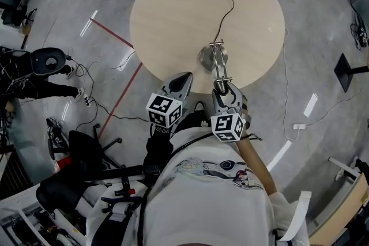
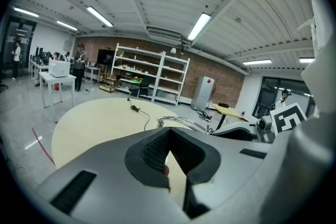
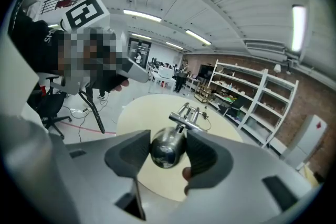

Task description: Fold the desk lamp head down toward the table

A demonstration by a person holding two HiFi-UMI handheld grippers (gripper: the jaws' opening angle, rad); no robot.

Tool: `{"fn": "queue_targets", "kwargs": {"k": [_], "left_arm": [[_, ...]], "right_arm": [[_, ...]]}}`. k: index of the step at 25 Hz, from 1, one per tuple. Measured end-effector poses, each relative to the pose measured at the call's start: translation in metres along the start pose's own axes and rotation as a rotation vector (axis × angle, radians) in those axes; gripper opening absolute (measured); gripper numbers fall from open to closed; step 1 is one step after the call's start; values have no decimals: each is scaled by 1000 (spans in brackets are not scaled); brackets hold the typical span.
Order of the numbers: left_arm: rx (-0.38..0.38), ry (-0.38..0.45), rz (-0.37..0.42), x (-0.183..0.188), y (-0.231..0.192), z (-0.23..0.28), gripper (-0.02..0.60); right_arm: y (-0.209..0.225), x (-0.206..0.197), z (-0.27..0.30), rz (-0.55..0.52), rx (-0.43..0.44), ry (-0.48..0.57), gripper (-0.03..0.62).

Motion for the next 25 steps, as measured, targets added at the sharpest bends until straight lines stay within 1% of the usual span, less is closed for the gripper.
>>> {"fn": "queue_targets", "kwargs": {"k": [7,15,25], "left_arm": [[-11,-12,4,-4,3,-2,0],[17,-15,-2,-7,2,-12,0],[39,-22,-7,-7,-3,-16,0]], "right_arm": [[-10,-13,6,-2,6,-17,213],[-16,-30,15,-4,19,-49,201],[-19,-46,28,35,39,-93,187]]}}
Point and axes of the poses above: the fingertips, and each gripper's own axes: z forward along the fingers, y to its right, x out of its top, the point moved 4 cm from there along -z, backward along the fingers, and after that the axes turned 3 degrees about -y, right-handed, at the moved point
